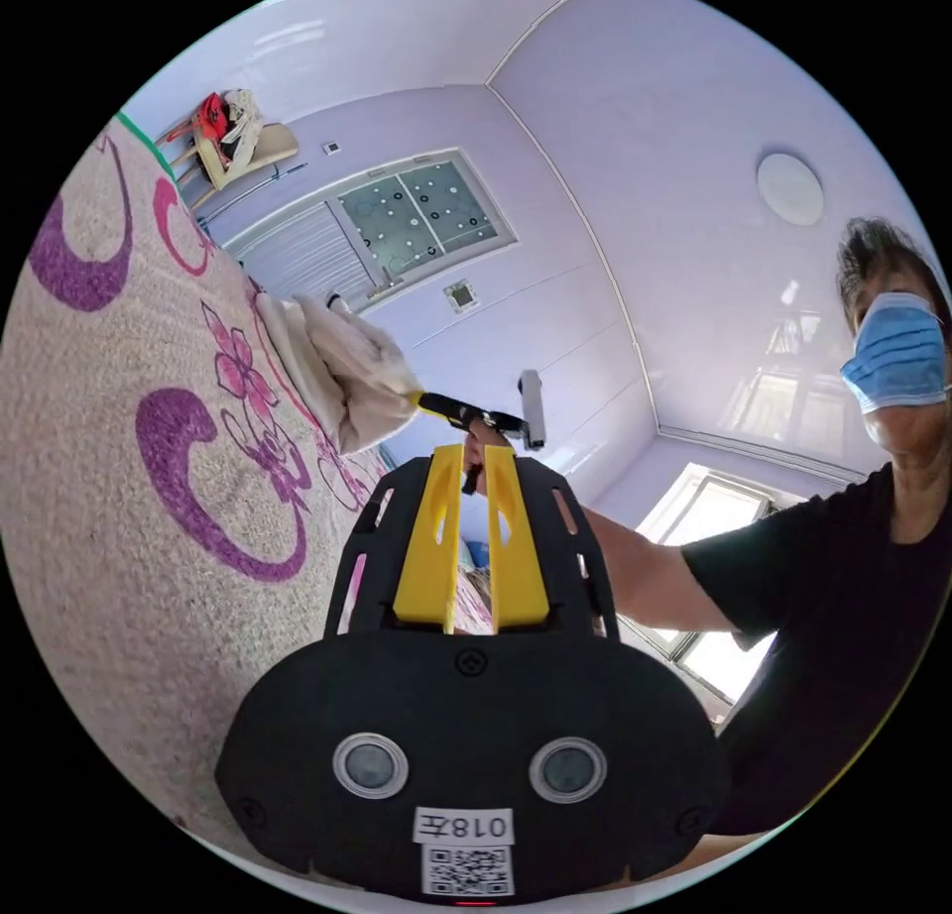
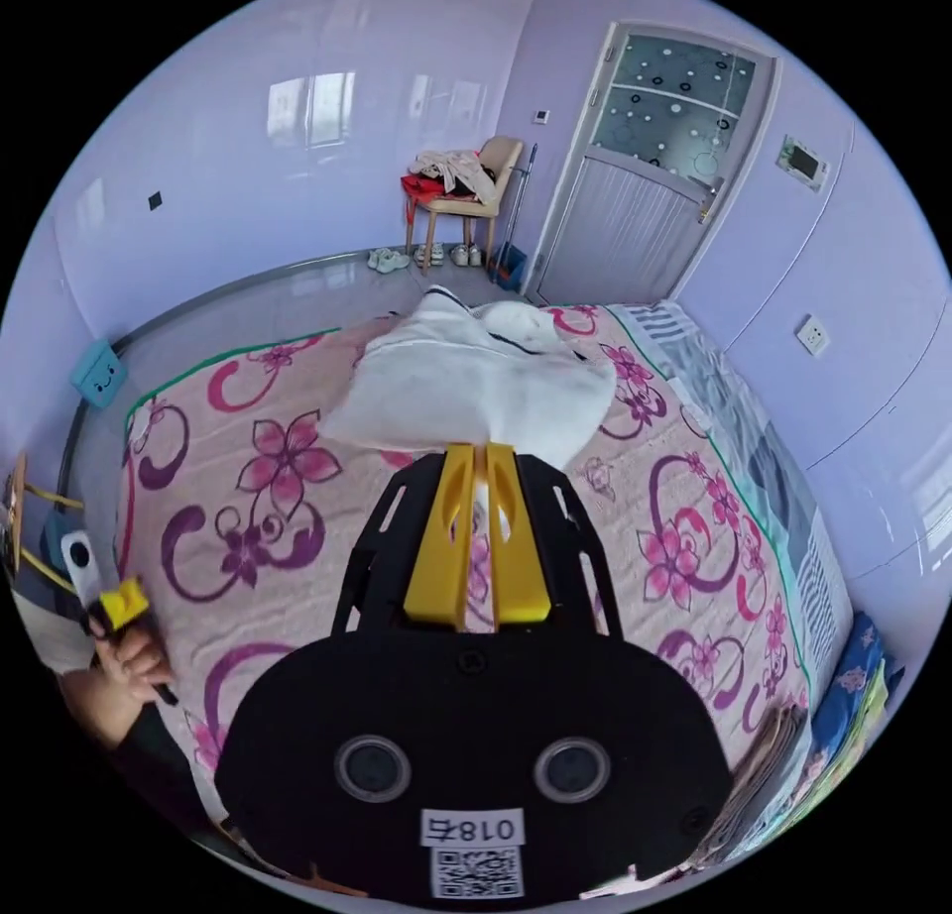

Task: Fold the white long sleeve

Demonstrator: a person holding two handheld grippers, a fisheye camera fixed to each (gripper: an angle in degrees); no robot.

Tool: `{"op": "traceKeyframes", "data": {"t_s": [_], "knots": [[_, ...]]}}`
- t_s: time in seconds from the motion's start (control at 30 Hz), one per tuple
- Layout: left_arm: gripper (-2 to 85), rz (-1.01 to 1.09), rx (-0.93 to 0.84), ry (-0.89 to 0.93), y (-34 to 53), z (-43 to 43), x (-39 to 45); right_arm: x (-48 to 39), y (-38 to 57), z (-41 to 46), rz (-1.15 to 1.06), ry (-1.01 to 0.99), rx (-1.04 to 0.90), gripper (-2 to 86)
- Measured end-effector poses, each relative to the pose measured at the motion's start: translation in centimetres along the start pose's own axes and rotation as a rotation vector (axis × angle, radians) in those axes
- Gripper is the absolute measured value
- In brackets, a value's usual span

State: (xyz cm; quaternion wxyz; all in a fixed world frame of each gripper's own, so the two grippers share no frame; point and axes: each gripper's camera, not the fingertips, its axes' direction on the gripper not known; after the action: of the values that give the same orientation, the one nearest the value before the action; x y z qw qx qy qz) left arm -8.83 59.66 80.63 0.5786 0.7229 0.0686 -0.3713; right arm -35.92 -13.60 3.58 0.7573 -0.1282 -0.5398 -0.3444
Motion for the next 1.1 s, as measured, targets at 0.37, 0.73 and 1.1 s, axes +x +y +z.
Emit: {"op": "traceKeyframes", "data": {"t_s": [0.37, 0.73, 1.1], "knots": [[4.0, 0.032, 0.007, -0.068, 1.0, -2.2, 6.4, -2.7, 30.3, -19.8, 0.256, -0.206, 0.055, 0.3], [4.9, -0.02, -0.437, -0.109, 3.3, 6.3, 12.3, 1.5, 59.4, -30.0, 0.999, -0.099, 0.008, 3.1], [5.9, 0.086, -0.574, -0.311, 0.7, 13.0, 17.4, -9.3, 54.1, -29.1, 0.251, -0.041, 0.009, 12.6]]}}
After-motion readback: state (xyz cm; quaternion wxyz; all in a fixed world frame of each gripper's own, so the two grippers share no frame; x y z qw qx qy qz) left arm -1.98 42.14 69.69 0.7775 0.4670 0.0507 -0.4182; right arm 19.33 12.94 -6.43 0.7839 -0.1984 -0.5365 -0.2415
